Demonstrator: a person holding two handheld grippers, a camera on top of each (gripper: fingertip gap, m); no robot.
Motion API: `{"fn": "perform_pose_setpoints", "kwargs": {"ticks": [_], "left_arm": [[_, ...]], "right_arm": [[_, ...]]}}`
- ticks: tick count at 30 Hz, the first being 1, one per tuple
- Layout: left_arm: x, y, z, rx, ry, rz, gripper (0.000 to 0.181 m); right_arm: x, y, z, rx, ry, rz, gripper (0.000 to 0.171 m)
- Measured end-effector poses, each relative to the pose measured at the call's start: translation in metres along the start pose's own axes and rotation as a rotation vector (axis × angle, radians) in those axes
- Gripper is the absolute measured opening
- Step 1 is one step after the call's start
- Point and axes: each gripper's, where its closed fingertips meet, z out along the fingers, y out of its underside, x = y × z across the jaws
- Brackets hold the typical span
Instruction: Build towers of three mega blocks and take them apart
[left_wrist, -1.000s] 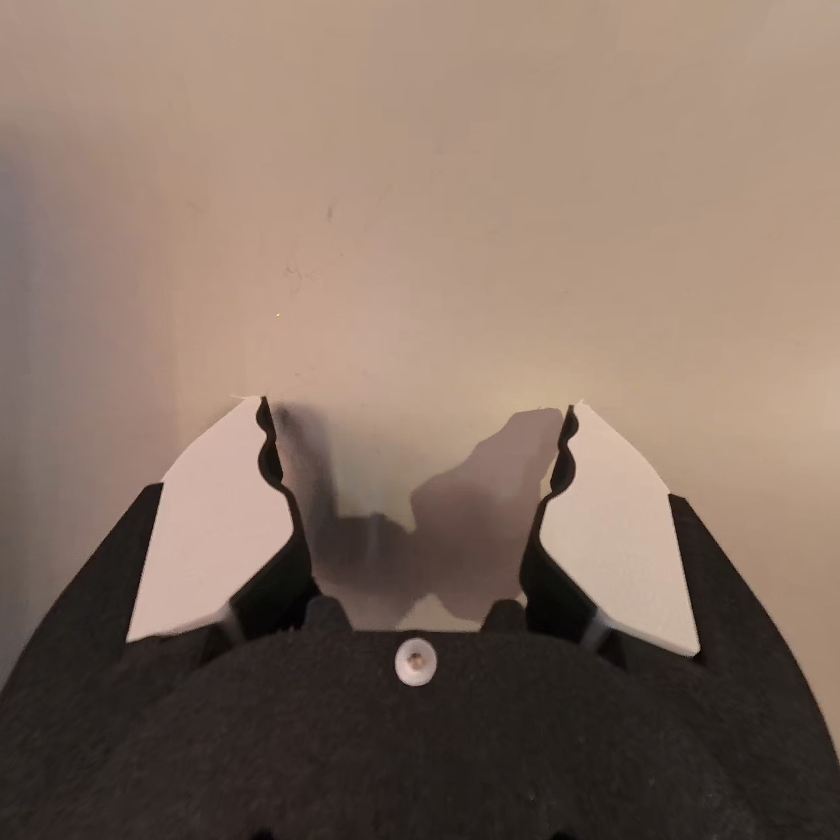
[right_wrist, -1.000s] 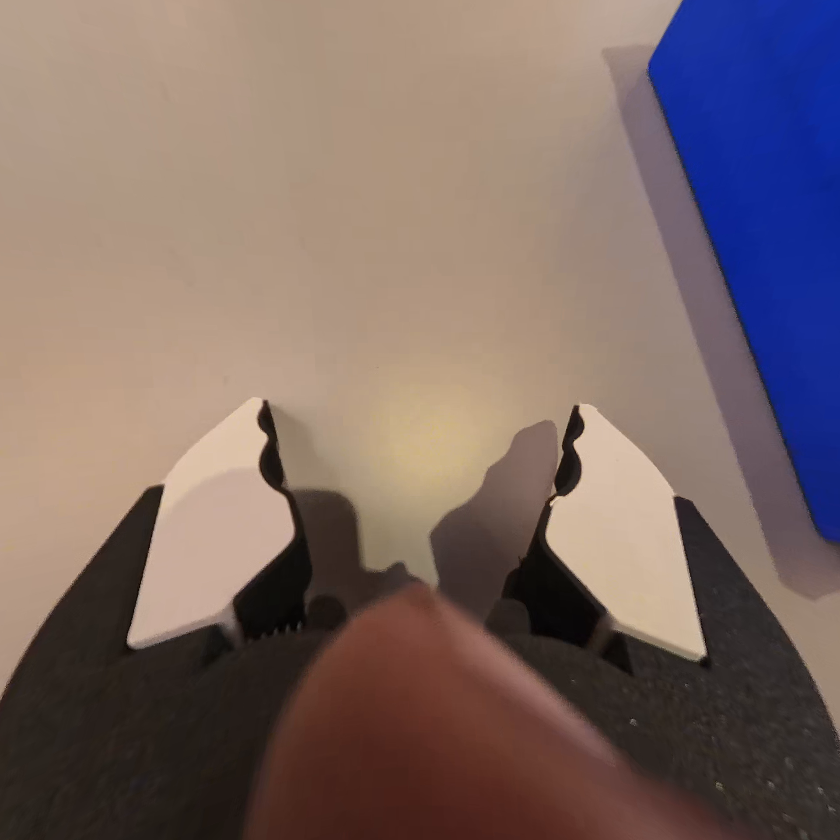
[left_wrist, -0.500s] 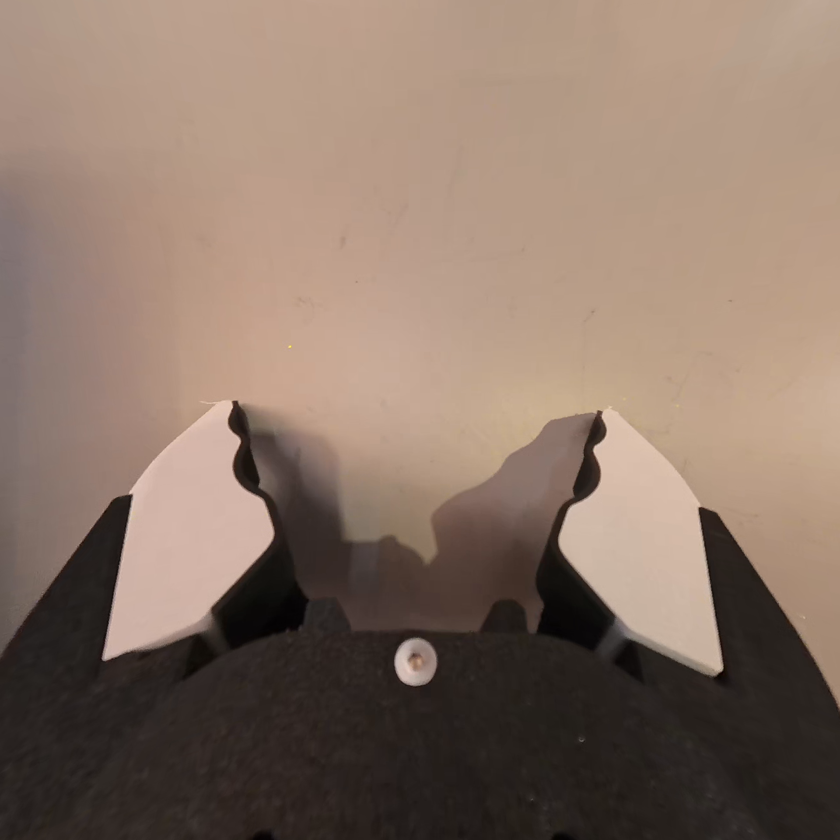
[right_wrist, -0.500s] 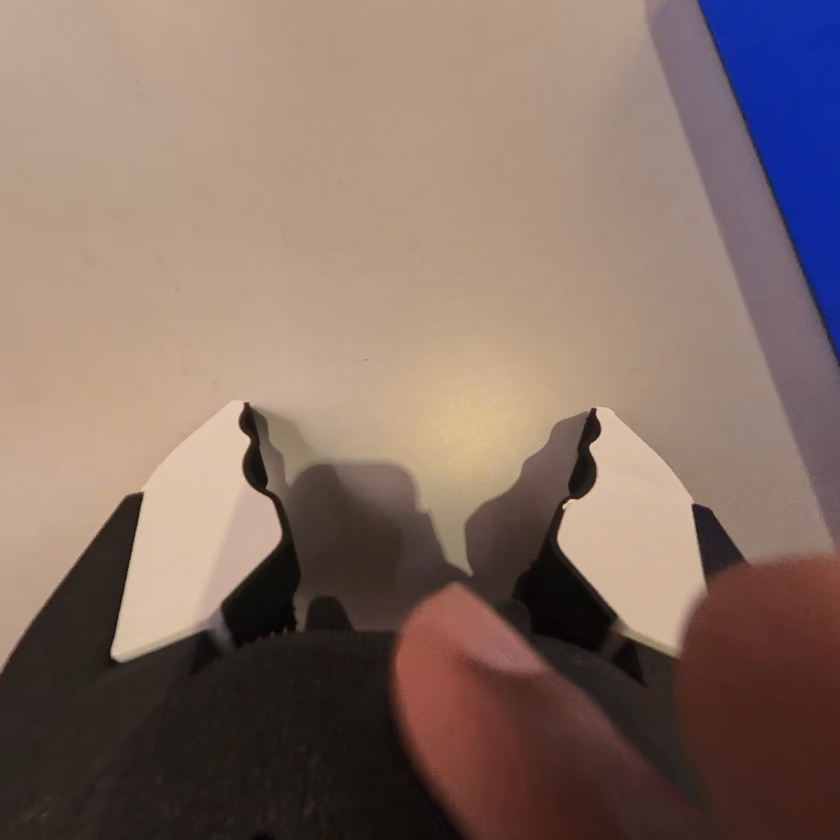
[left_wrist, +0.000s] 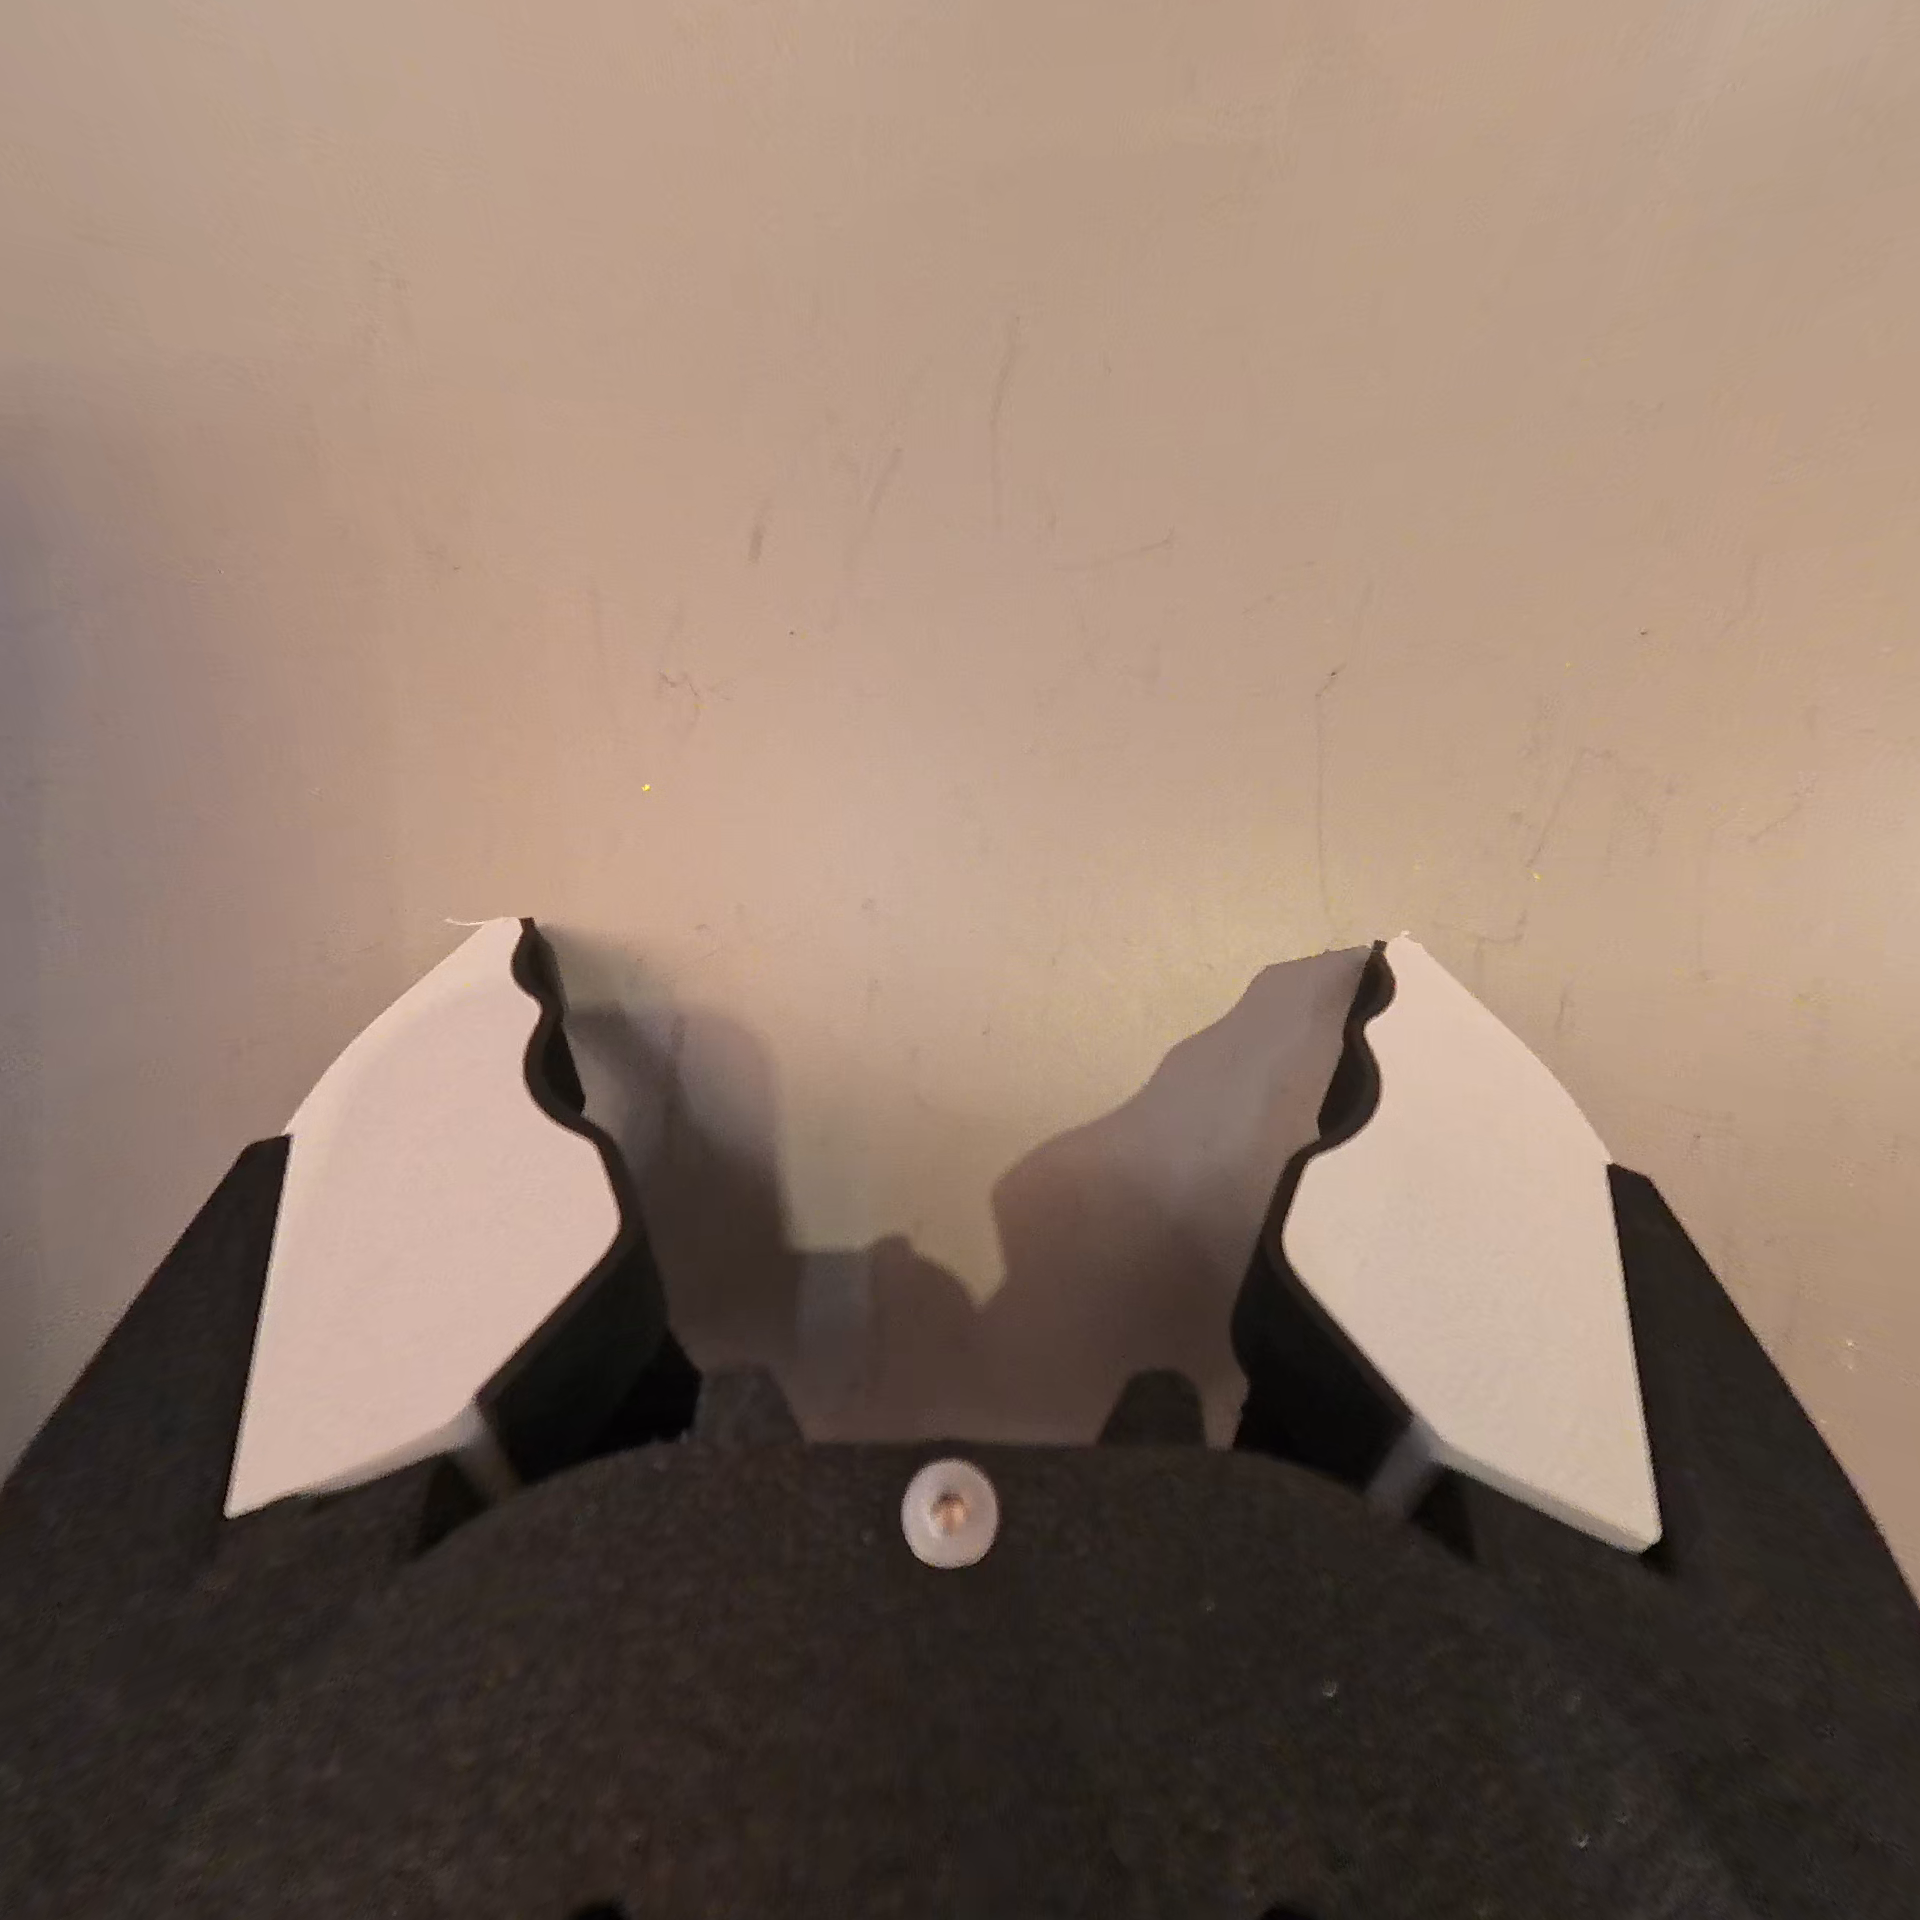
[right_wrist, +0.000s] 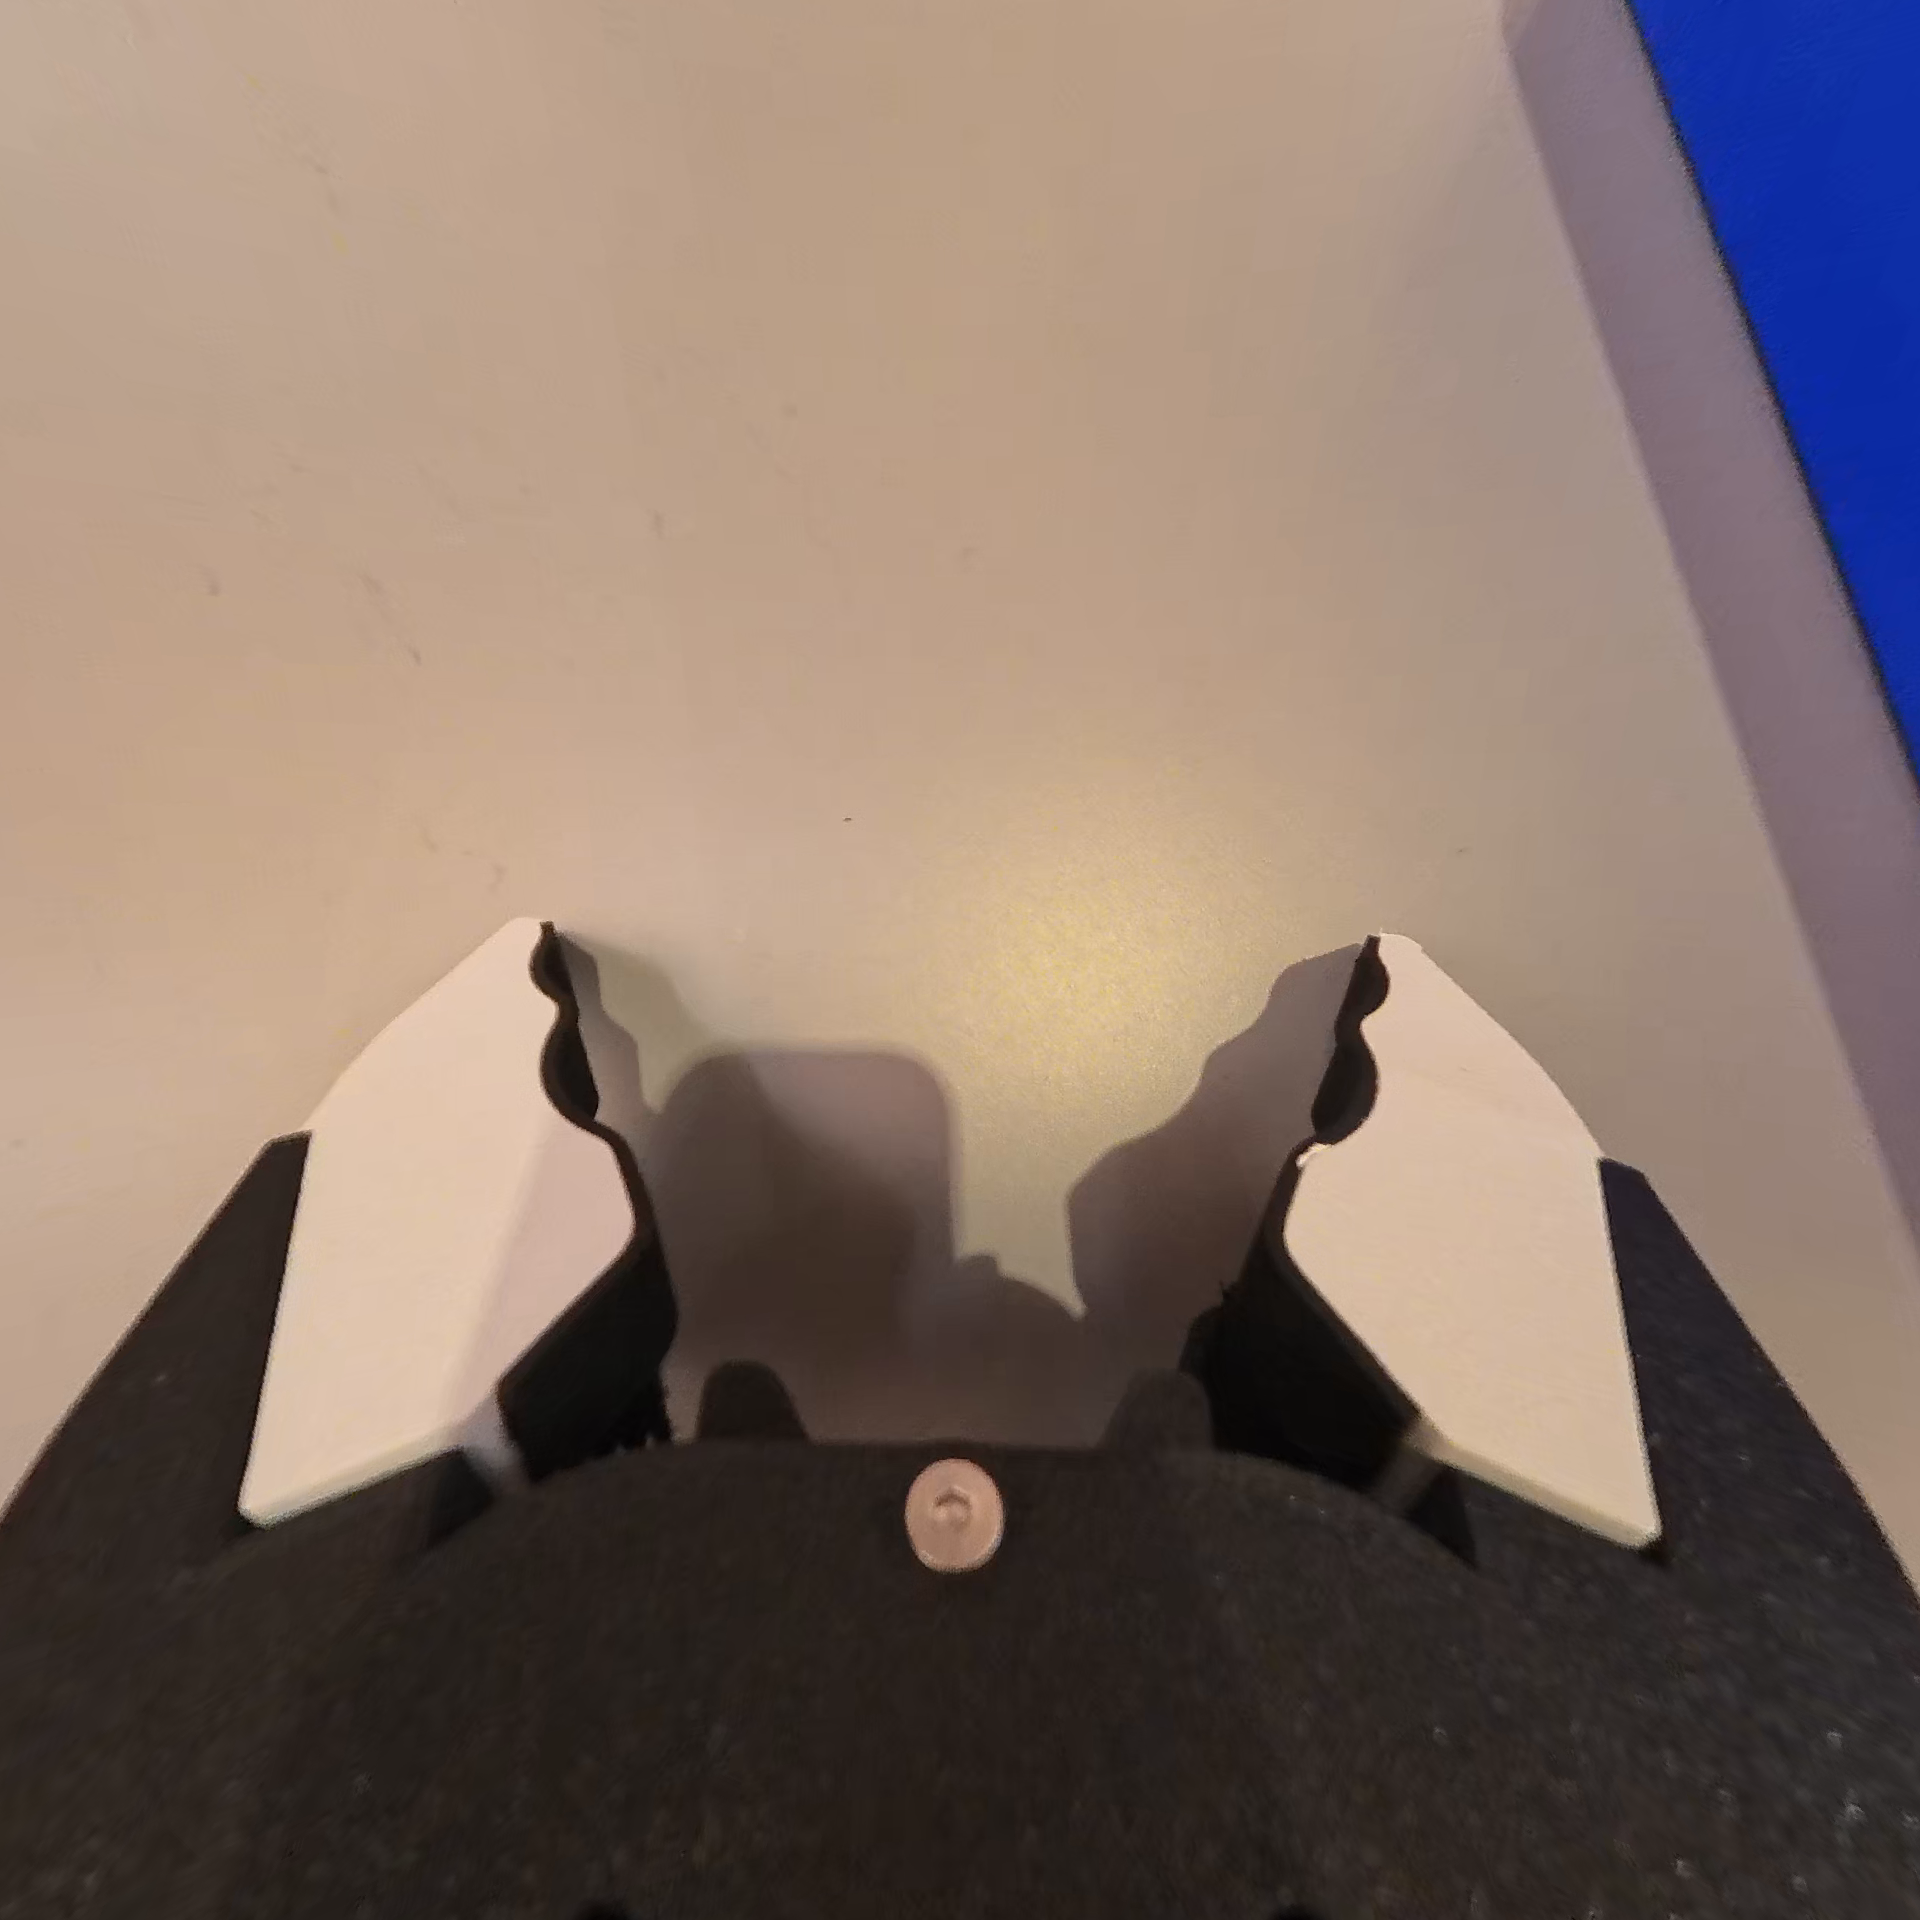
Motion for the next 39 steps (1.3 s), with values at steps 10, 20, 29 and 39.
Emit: {"fn": "perform_pose_setpoints", "kwargs": {"ticks": [10,20,29,39], "left_arm": [[0.0000,0.0003,0.0000,0.000,0.000,0.000,0.139],[0.0001,0.0003,0.0001,0.000,0.000,0.000,0.139],[0.0003,0.0000,0.0006,0.000,0.003,0.003,0.140],[-0.0004,-0.0014,0.0033,-0.008,0.017,0.019,0.144]], "right_arm": [[-0.0012,0.0000,0.0029,-0.018,-0.018,-0.020,0.146],[-0.0014,0.0003,0.0032,-0.017,-0.021,-0.023,0.146],[-0.0023,-0.0017,0.0053,-0.020,-0.046,-0.052,0.146],[-0.0031,-0.0022,0.0059,-0.017,-0.053,-0.061,0.146]]}}
